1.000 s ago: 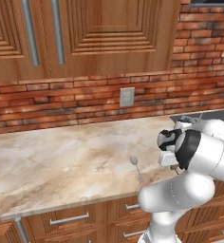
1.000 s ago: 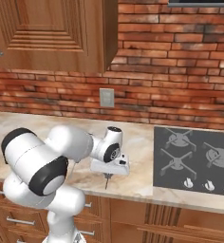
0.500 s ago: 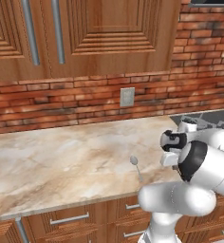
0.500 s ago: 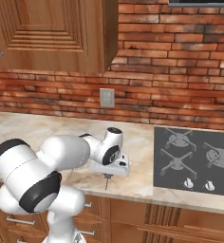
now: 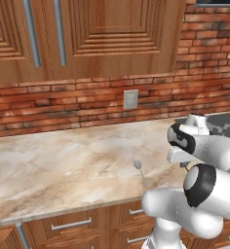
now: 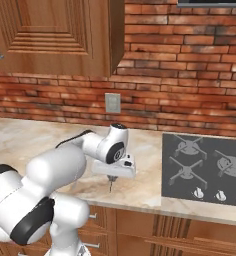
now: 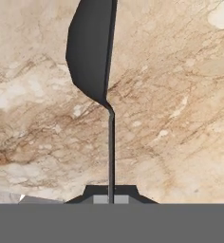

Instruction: Organize the utensils by type. Pick up the wooden spoons from the counter and place them in the open cabinet. Then pick up the metallic utensils from the counter and place them in the open drawer.

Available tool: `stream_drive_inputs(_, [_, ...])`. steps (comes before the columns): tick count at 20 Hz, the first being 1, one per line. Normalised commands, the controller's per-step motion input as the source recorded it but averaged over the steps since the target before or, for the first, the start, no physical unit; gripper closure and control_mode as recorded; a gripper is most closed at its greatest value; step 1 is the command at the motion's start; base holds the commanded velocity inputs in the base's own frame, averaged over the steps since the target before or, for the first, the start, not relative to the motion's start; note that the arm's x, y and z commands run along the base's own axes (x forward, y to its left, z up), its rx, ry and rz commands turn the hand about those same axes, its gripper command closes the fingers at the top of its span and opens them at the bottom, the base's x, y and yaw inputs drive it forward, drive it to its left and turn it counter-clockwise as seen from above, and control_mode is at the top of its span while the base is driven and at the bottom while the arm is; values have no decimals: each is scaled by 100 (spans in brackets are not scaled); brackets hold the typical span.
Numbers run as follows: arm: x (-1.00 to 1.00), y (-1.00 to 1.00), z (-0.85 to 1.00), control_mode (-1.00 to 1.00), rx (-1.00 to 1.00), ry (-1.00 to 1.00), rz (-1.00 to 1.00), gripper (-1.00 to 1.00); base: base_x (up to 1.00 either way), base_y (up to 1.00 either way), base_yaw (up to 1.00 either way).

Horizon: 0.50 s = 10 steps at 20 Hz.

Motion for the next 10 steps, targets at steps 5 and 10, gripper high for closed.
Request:
stream_drive_inputs(5, [-28, 2, 31, -100, 0, -10, 2, 100, 0, 0, 0])
stream_drive_inputs(10, [-31, 22, 53, -100, 0, 0, 2, 100, 0, 0, 0])
